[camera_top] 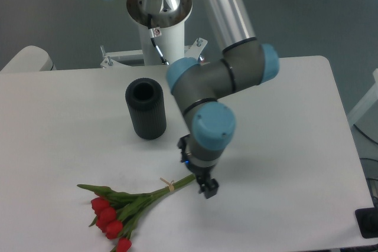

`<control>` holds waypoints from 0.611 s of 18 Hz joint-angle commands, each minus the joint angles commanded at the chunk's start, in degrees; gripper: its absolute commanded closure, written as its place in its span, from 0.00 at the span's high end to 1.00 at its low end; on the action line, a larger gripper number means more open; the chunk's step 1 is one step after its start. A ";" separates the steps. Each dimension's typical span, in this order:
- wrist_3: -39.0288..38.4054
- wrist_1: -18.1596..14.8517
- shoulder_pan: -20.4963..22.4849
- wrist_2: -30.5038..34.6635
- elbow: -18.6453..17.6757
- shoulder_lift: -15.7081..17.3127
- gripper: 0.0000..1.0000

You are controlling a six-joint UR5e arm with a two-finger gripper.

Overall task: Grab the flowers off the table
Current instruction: 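Move the gripper over the tulip stems and lower toward them, then close the gripper around the tulip stems near the twine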

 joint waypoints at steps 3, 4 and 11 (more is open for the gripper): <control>-3.43 3.34 -1.85 0.35 -0.35 -1.14 1.00; -4.22 4.31 -2.29 0.44 -0.53 -1.23 1.00; -10.20 9.23 -5.10 0.44 -0.62 -4.57 1.00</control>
